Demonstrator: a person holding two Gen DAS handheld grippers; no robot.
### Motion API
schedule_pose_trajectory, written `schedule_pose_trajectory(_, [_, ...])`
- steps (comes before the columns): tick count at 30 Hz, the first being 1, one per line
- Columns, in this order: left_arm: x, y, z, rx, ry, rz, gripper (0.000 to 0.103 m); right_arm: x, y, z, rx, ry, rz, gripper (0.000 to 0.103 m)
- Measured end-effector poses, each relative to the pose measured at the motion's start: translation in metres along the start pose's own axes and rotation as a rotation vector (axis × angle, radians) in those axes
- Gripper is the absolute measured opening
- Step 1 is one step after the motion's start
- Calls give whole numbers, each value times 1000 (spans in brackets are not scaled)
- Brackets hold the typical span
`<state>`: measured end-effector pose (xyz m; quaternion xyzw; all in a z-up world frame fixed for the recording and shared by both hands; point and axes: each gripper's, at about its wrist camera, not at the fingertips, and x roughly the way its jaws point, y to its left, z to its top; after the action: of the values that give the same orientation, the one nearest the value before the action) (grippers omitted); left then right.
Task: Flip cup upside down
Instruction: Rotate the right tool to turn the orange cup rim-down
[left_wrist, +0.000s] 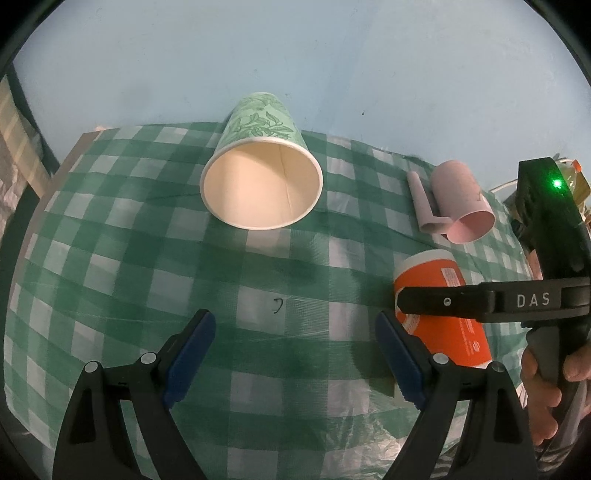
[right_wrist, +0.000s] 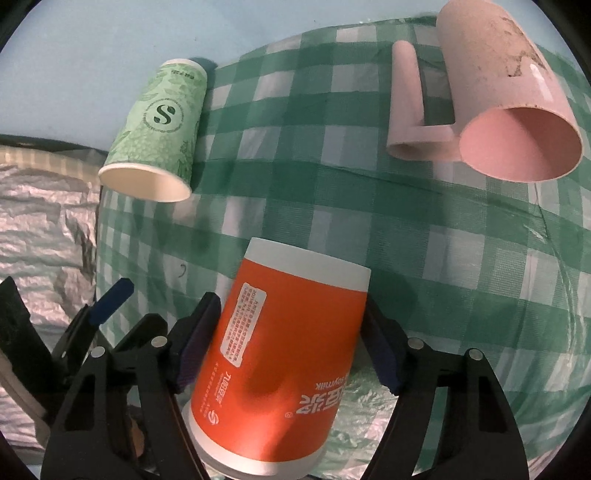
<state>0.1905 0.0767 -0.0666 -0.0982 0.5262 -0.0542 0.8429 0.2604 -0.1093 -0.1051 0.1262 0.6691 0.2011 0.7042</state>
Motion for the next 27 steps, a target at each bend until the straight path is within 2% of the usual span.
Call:
schedule_pose_trajectory(3, [-2, 2, -3, -9, -4, -12, 89, -5, 2, -4, -24, -20, 20, 69])
schedule_pose_trajectory(10, [-7, 12, -9, -64, -24, -41, 89, -32, 11, -24, -135, -152, 7, 69])
schedule_pose_trajectory(13, [-12, 10, -13, -69, -44, -40, 89, -49, 21, -40, -215, -264, -51, 69])
schedule_pose_trajectory(20, [-27, -2, -20, -57, -97, -15, 89, -74, 45, -74, -356, -469, -117, 69])
schedule_pose_trajectory(27, [-34, -5, -28, -74, -138, -6, 89, -80, 65, -95, -454, -615, -208, 69])
